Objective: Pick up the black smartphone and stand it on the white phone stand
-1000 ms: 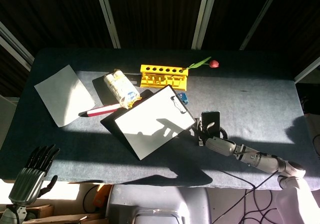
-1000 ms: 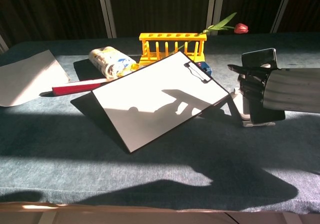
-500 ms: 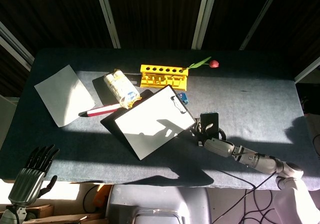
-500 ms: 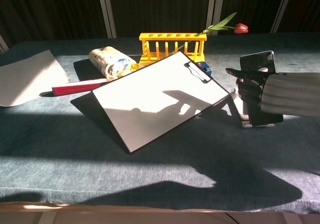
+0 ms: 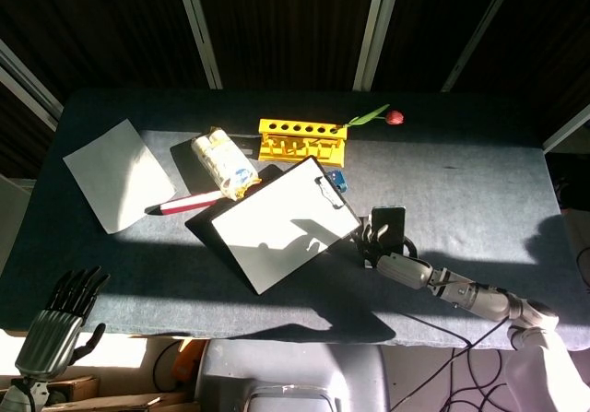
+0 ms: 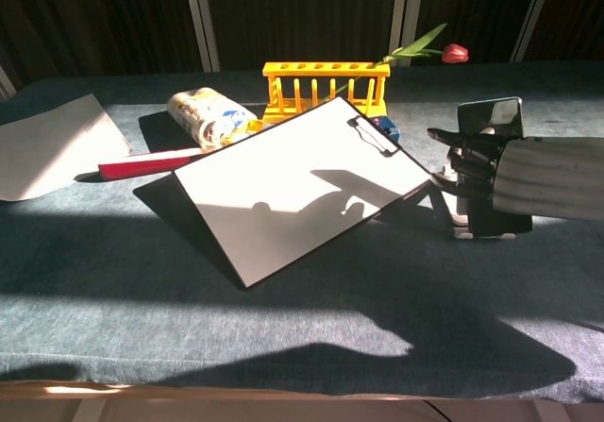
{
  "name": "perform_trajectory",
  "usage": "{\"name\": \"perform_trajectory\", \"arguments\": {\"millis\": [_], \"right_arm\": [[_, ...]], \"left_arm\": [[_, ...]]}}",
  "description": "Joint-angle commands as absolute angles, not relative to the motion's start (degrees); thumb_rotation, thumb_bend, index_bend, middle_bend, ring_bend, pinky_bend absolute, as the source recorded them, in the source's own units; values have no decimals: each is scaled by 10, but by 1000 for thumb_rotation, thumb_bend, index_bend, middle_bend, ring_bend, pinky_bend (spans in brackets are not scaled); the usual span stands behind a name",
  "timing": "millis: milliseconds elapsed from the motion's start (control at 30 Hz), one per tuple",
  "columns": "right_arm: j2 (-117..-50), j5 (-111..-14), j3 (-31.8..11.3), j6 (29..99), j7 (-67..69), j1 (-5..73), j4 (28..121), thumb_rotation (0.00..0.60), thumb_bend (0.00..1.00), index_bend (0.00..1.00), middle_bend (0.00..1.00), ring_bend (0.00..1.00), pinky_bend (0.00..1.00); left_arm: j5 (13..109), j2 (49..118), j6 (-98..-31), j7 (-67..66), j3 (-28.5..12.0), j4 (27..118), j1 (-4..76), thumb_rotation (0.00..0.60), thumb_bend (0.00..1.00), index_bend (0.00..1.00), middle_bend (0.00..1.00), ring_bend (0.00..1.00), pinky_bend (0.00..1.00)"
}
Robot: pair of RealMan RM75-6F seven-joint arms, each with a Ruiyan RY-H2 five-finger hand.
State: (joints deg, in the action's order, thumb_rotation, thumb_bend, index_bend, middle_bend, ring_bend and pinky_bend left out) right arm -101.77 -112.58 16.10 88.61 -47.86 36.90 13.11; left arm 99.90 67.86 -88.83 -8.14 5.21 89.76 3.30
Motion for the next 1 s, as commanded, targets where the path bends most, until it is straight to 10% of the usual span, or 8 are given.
{"name": "perform_trajectory", "arguments": {"millis": [33, 233, 1000], "right_arm": [[-1018, -1123, 159, 885, -480, 367, 134, 600, 355, 129, 443, 463, 49], [-1015, -1112, 150, 880, -485, 364, 145, 600, 356, 1, 368, 402, 7], [-985, -1116, 147, 849, -513, 362, 241, 600, 356, 0, 269, 324, 0]], "left_arm": [[1000, 678, -888, -81, 52, 898, 33, 600, 368, 0, 0, 0, 0], [1000, 678, -886, -81, 53, 898, 34, 600, 369, 0, 0, 0, 0], [1009, 674, -890, -71, 56, 897, 33, 600, 367, 0, 0, 0, 0]]}}
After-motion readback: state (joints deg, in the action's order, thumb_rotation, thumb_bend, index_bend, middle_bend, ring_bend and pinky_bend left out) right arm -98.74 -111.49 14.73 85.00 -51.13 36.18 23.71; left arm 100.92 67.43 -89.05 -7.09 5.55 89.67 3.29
